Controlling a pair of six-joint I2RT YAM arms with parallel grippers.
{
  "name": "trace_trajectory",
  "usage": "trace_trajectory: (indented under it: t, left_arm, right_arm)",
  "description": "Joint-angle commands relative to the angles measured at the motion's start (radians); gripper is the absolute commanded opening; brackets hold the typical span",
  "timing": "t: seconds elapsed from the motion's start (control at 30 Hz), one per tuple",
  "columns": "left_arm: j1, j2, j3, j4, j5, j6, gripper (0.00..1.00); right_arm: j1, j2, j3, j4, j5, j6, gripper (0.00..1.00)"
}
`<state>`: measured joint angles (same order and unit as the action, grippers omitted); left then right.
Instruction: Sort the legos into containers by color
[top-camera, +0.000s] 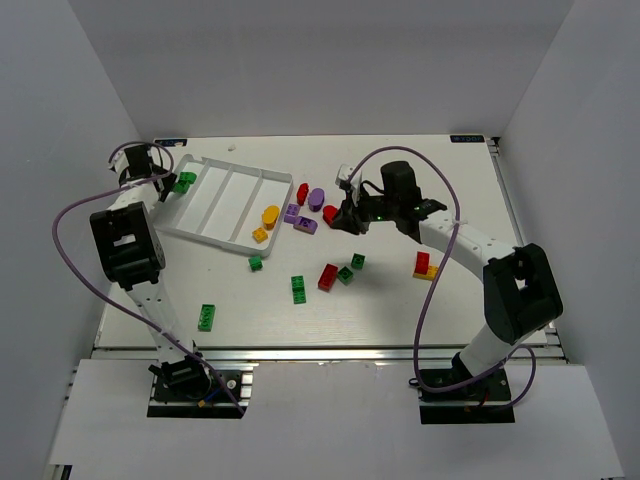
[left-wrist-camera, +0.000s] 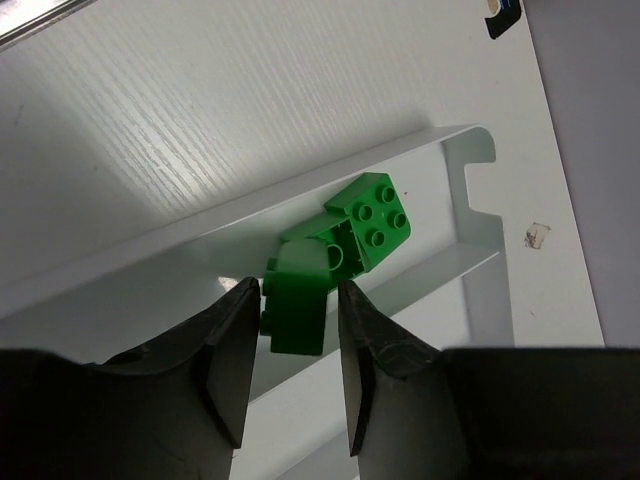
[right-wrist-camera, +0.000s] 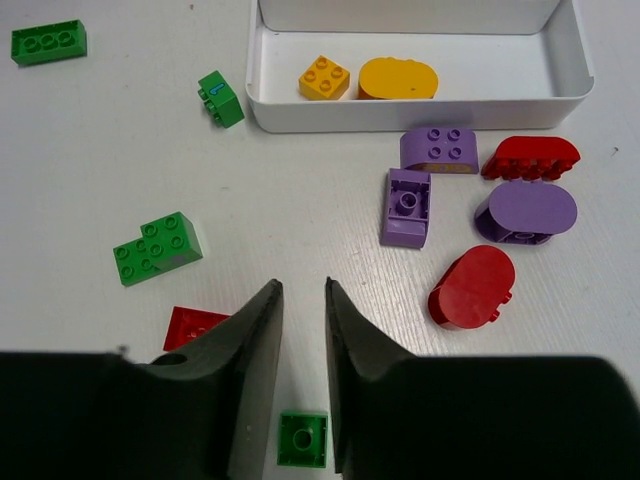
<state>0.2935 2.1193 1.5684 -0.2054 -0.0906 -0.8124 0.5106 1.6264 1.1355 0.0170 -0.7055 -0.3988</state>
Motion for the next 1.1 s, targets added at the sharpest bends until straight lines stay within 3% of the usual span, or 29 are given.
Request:
trace_trajectory:
  t: [0.0, 0.13, 0.47, 0.57, 0.63, 0.77, 0.87, 0.97, 1.07]
  left_arm:
    - [0.007, -0.038, 0.024, -0.003, 0.017, -0.004, 0.51]
    - [0.006, -0.068, 0.006, -0.022, 0.014, 0.004, 0.60]
    - [0.009, -0.209, -0.108, -0.022, 0.029, 0.038, 0.61]
    - [0.010, -0.295, -0.160, -0.028, 0.049, 0.064, 0.61]
    - [0.012, -0.370, -0.226, -0.034, 0.054, 0.082, 0.62]
    - [0.019, -0.521, -0.362, -0.037, 0.049, 0.136, 0.79]
    - [0.042, -0.642, -0.458, -0.064, 0.051, 0.157, 0.87]
    - [0.055, -0.769, -0.550, -0.103, 0.046, 0.176, 0.98]
    - [0.055, -0.886, -0.645, -0.140, 0.038, 0.173, 0.98]
  right_arm:
    - [-0.004, 0.000, 0.040, -0.005, -0.026, -0.011, 0.31]
    - [-0.004, -0.007, 0.040, -0.015, -0.037, -0.020, 0.42]
    - [-0.004, -0.039, 0.044, -0.103, -0.049, -0.089, 0.55]
    - [-0.004, -0.057, 0.041, -0.117, -0.028, -0.106, 0.62]
    - [-0.004, -0.069, 0.026, -0.100, 0.033, -0.098, 0.88]
    - [-0.004, -0.105, -0.019, -0.049, 0.067, -0.112, 0.89]
    - [-0.004, -0.079, 0.000, -0.103, -0.009, -0.164, 0.89]
    - [-0.004, -0.045, 0.066, -0.270, -0.173, -0.288, 0.89]
    - [-0.001, -0.036, 0.075, -0.322, -0.288, -0.343, 0.88]
